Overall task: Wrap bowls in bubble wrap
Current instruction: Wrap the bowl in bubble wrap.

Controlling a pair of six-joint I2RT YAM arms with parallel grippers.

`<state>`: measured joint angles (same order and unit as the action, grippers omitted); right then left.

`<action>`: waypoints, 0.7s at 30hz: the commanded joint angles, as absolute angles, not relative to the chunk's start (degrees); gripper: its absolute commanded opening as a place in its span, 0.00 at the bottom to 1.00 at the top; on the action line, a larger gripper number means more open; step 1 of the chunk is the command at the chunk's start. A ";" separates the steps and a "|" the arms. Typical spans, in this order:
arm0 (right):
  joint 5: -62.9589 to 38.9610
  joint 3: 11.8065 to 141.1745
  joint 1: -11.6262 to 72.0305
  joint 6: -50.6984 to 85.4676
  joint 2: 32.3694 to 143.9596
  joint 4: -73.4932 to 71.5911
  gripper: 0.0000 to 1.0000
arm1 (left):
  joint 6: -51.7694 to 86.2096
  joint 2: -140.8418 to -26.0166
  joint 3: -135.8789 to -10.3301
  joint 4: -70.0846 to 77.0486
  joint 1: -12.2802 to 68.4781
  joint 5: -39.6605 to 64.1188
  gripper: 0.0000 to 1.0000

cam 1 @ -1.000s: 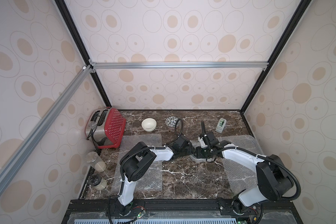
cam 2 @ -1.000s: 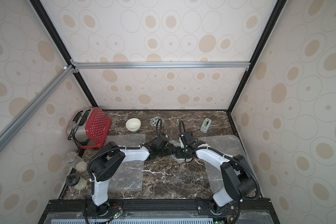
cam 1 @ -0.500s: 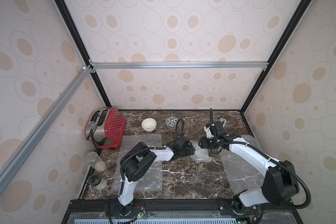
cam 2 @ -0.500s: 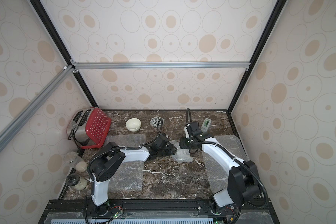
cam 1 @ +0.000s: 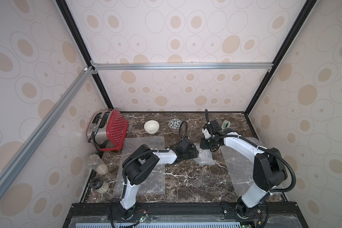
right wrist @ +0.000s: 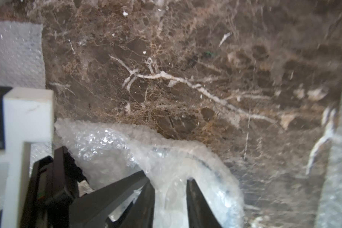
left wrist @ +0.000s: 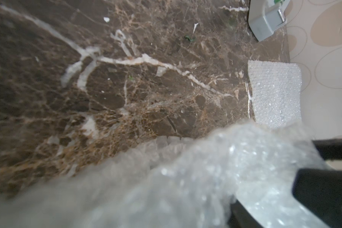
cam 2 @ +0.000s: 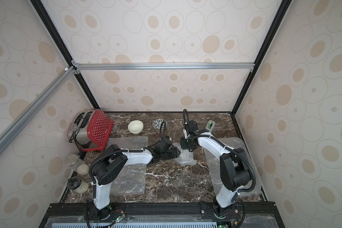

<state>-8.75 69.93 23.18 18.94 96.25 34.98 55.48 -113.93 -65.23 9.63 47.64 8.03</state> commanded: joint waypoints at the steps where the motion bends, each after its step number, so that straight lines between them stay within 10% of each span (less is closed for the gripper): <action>1: -8.81 67.57 23.55 18.55 92.01 37.68 0.20 | 54.82 -116.17 -65.69 2.99 48.63 8.48 0.66; 6: -9.67 66.70 23.57 18.02 90.15 38.63 0.00 | 54.77 -116.90 -66.26 2.81 48.61 8.73 0.66; 17: -11.26 66.26 23.63 17.92 90.28 38.95 0.00 | 54.68 -116.80 -66.21 2.55 48.60 8.79 0.66; 21: -10.09 67.73 23.59 17.57 90.67 38.50 0.35 | 54.68 -116.73 -66.46 2.30 48.60 8.95 0.66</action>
<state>-10.57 66.26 23.29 18.65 90.83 37.08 55.24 -114.19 -66.06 8.47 47.75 8.10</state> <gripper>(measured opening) 0.315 0.657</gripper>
